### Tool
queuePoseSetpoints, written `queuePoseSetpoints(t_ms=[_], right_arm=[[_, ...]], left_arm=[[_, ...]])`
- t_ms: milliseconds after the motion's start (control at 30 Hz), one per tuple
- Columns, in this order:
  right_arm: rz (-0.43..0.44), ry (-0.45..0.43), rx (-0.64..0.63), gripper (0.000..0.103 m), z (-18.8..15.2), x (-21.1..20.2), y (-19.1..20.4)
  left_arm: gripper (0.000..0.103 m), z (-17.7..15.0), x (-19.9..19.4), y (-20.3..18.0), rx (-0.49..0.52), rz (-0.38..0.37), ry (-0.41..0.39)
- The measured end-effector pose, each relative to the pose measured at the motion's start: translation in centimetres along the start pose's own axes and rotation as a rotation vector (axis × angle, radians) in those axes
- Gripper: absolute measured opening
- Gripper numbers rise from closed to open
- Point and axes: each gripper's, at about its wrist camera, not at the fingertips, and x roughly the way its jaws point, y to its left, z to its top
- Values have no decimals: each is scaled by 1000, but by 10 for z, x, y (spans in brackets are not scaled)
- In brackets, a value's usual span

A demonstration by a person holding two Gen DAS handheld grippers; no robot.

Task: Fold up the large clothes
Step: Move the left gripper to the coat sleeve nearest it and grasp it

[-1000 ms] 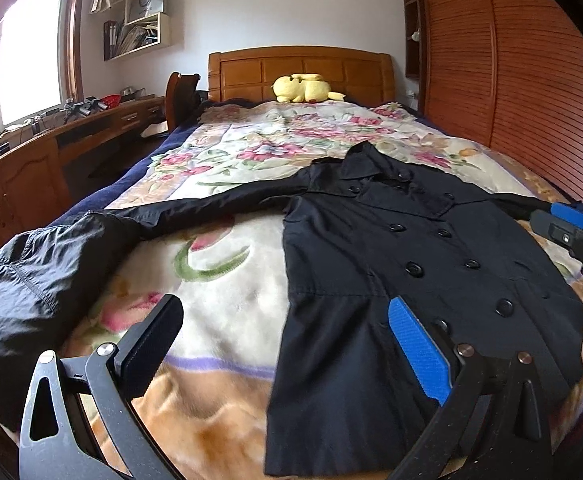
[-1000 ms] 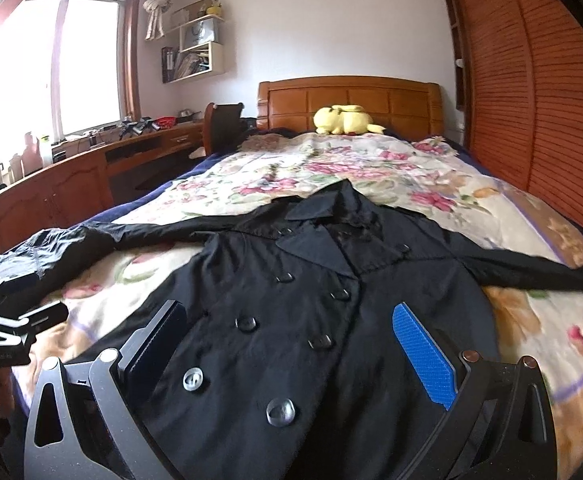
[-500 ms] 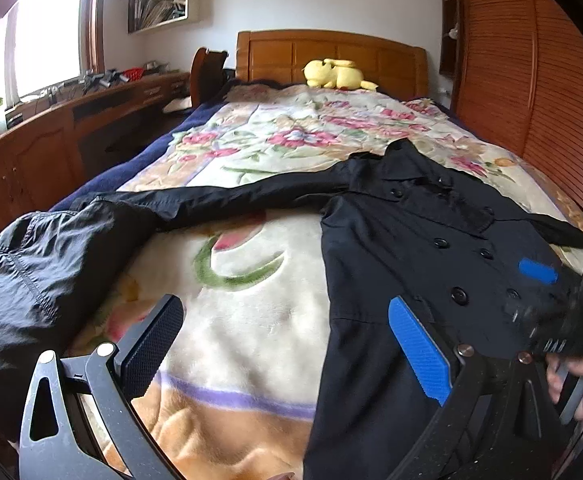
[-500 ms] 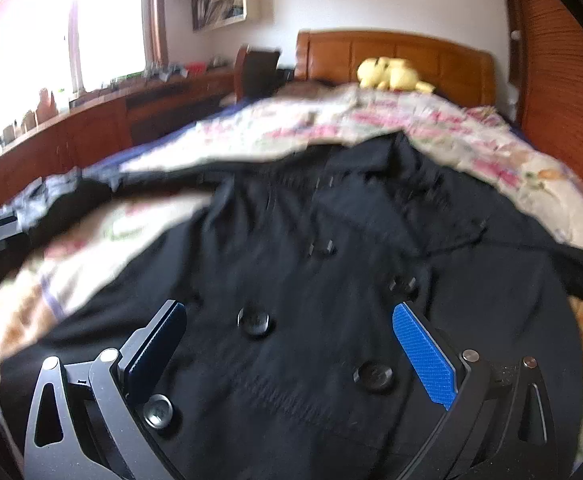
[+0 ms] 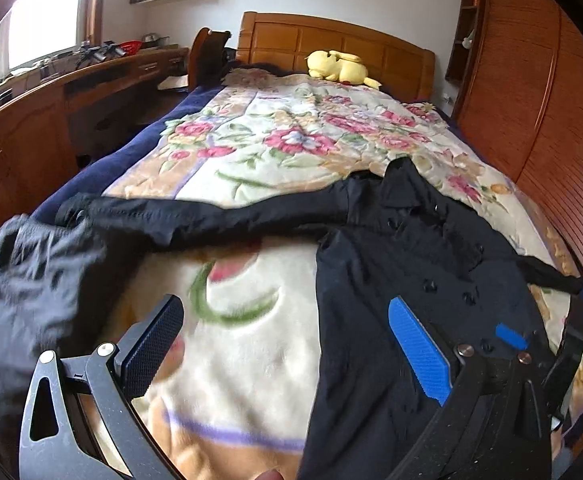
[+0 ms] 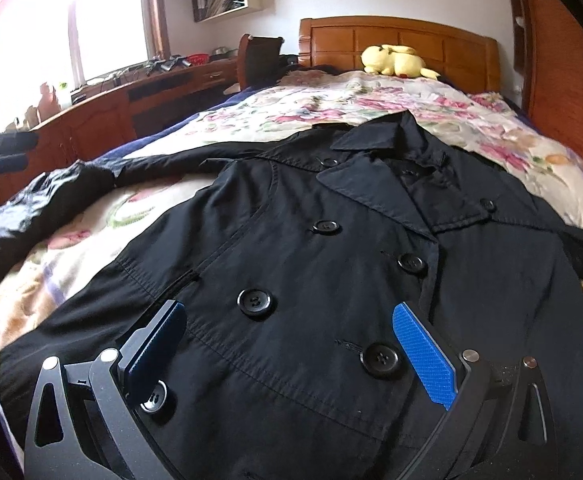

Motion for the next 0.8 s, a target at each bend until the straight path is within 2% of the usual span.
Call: queuePoseSetpoints(t_ms=[133, 267, 600, 800], right_arm=[[9, 9, 31, 103, -2, 1, -5], [-5, 19, -8, 103, 1, 6, 4], [-30, 41, -83, 103, 0, 14, 21], [-27, 44, -72, 103, 0, 13, 18]], left_arm=[[103, 21, 21, 17, -24, -4, 13], [103, 33, 53, 36, -40, 1, 36], [82, 47, 138, 69, 1, 33, 109], [82, 49, 174, 83, 50, 65, 171]])
